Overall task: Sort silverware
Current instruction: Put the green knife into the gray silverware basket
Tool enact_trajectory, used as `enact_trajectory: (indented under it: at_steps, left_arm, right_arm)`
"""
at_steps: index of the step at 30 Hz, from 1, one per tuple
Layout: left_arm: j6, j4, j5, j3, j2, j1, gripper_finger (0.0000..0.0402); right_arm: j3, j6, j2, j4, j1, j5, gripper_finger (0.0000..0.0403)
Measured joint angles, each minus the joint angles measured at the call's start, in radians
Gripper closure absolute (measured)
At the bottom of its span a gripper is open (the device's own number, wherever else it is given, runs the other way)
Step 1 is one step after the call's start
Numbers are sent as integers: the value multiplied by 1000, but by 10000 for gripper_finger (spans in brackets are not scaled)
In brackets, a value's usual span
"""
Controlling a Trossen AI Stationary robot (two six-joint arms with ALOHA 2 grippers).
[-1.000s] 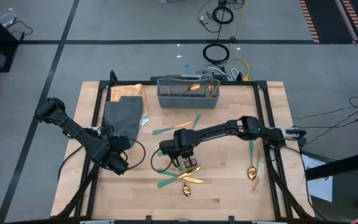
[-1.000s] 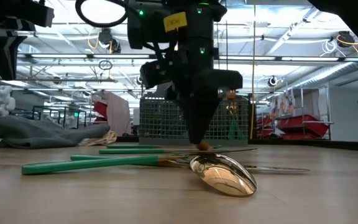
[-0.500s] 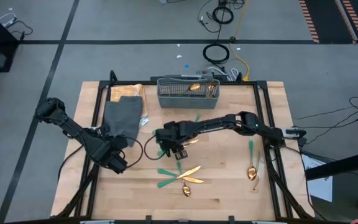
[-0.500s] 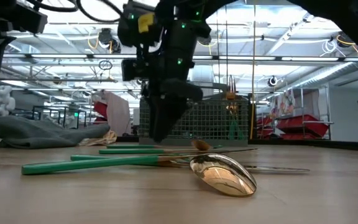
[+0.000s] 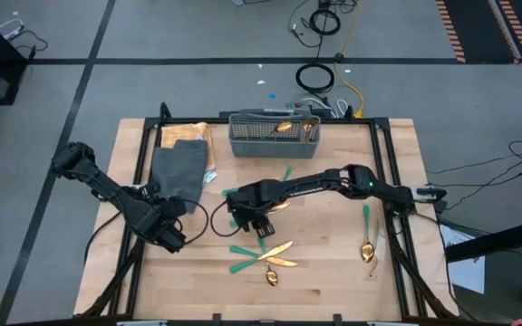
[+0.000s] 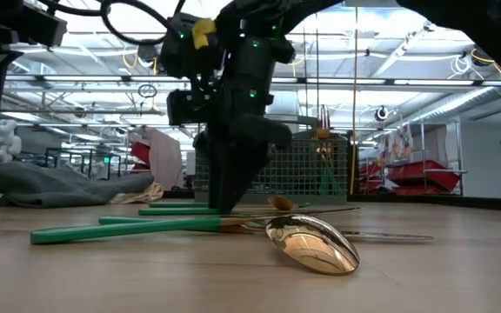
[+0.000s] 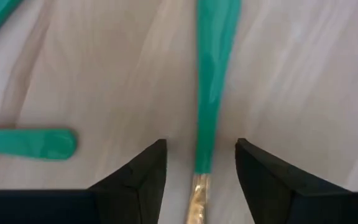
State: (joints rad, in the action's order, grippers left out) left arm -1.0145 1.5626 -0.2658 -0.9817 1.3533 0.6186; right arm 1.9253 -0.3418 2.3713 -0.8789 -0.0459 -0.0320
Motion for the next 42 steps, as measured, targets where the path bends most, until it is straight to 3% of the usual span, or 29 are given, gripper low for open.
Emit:
enact_trajectory:
  at_steps: [6,16,26,42]
  left_arm:
    - [0,-11,0,19,-2,2,358]
    - [0,-13,7,27,-2,6,358]
    - [1,-13,7,27,-2,6,358]
    - [-1,-17,-23,27,-2,53,358]
  right_arm:
    - [6,-29,38,-12,14,-12,243]
    - [11,-13,77,-81,13,-17,392]
    - [25,47,64,-107,-16,31,401]
    - [248,121,80,-350,-61,181,402]
